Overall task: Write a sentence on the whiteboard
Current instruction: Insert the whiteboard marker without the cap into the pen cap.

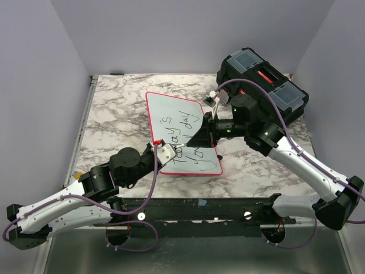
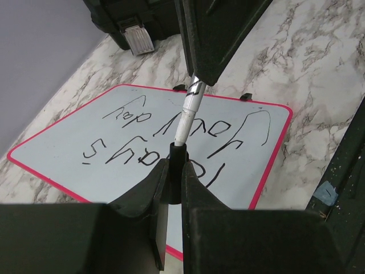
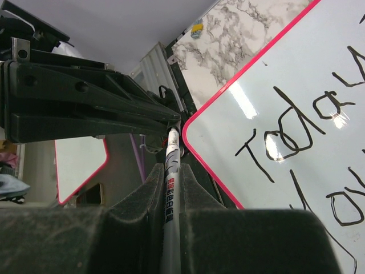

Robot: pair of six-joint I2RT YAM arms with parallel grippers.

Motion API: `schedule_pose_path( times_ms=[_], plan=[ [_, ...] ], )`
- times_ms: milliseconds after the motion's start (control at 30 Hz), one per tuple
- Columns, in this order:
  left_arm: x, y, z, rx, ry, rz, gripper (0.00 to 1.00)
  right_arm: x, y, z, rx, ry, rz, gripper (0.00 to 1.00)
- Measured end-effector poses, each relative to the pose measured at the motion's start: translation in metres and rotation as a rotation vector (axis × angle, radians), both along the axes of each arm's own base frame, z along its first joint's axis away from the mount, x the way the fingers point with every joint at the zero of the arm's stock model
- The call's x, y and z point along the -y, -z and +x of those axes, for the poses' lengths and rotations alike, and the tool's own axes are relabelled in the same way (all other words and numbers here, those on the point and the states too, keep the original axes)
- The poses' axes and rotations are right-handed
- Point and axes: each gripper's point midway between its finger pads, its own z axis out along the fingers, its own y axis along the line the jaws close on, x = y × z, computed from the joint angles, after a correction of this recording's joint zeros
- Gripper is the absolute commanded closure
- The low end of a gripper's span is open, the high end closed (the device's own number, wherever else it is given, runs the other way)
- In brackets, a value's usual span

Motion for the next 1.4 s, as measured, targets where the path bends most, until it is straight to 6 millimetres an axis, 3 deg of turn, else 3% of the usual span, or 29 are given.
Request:
schedule_pose_path(
  times_ms=[1400],
  plan=[
    [-0.003, 0.038, -0.016, -0.089, 0.08, 0.12, 1.0, -0.033, 0.042, -0.013, 0.06, -0.145, -0.192, 0.99]
  ],
)
